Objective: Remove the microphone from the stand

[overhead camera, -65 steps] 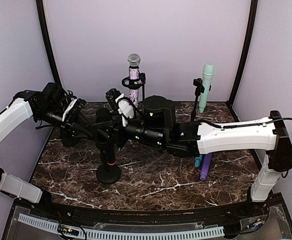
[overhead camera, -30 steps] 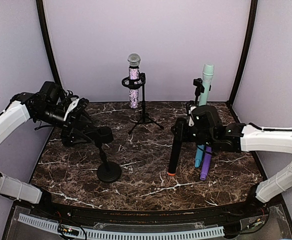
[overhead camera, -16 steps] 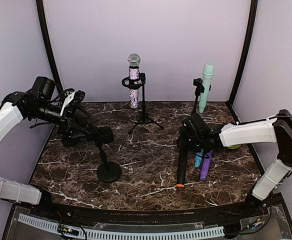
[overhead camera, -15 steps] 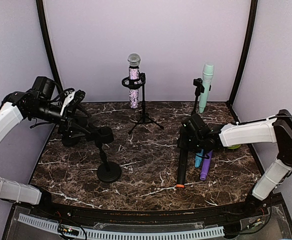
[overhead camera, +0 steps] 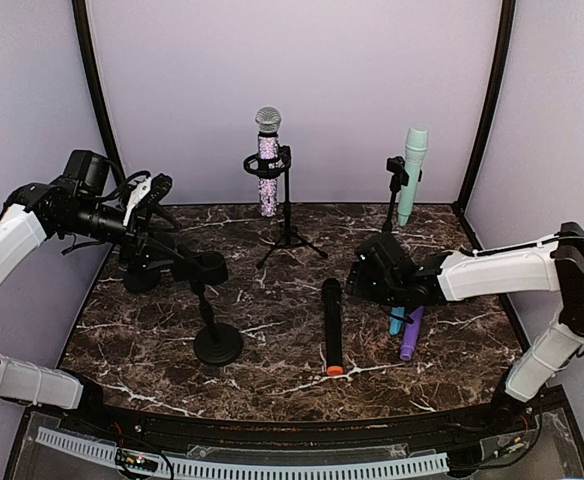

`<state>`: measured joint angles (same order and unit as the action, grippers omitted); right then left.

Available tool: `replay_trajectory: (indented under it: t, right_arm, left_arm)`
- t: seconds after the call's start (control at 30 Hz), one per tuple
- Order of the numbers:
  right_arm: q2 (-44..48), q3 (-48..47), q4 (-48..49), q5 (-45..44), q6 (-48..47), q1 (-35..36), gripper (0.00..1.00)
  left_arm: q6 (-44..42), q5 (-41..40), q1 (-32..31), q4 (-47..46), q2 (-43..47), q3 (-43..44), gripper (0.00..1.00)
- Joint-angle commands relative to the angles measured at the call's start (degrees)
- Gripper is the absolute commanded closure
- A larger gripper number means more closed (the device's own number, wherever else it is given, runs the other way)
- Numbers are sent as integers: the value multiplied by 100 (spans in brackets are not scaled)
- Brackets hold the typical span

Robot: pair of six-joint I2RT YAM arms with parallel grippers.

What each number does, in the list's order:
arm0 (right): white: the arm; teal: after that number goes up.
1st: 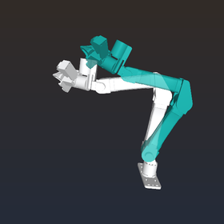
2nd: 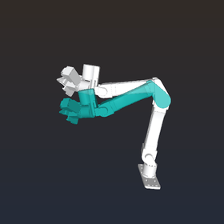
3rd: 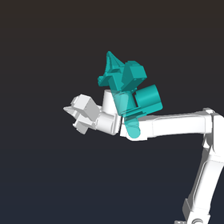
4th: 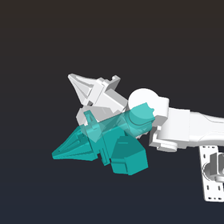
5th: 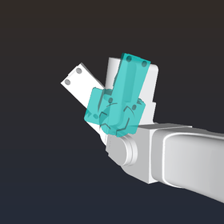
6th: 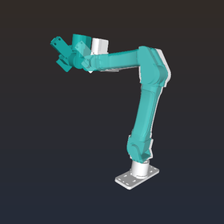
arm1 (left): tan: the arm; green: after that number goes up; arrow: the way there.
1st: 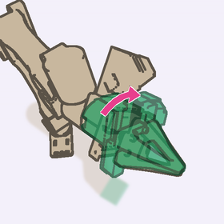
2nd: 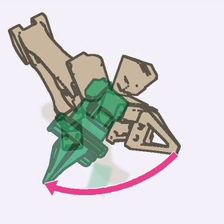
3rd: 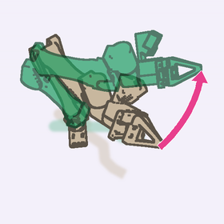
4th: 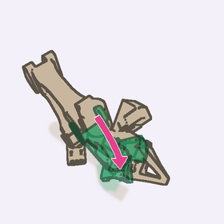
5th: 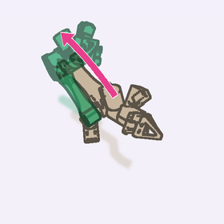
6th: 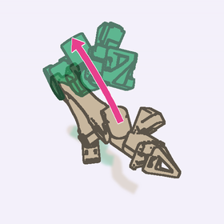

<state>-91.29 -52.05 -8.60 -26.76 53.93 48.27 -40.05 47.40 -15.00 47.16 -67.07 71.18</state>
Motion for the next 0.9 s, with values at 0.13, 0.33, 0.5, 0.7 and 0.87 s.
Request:
replay_trajectory:
  t: [0.13,0.33,0.5,0.7,0.87]
  right_arm:
    - [-376,-644,2221,-615,-2614,1893,20]
    - [-2096,-2122,1338,757,-2061,1910,36]
    - [-2947,-2718,991,961,-1181,1661,47]
    - [-3094,-2733,711,508,-668,1508,52]
    - [-2820,-2338,414,-29,-104,1443,53]
  left_arm:
    - [291,-213,-2,-102,-9,-68,9]
    - [274,-339,16,-137,17,-78,9]
    - [226,-350,49,-93,68,-70,9]
    - [194,-384,60,-73,105,-67,9]
    - [217,-397,59,-90,100,-88,9]
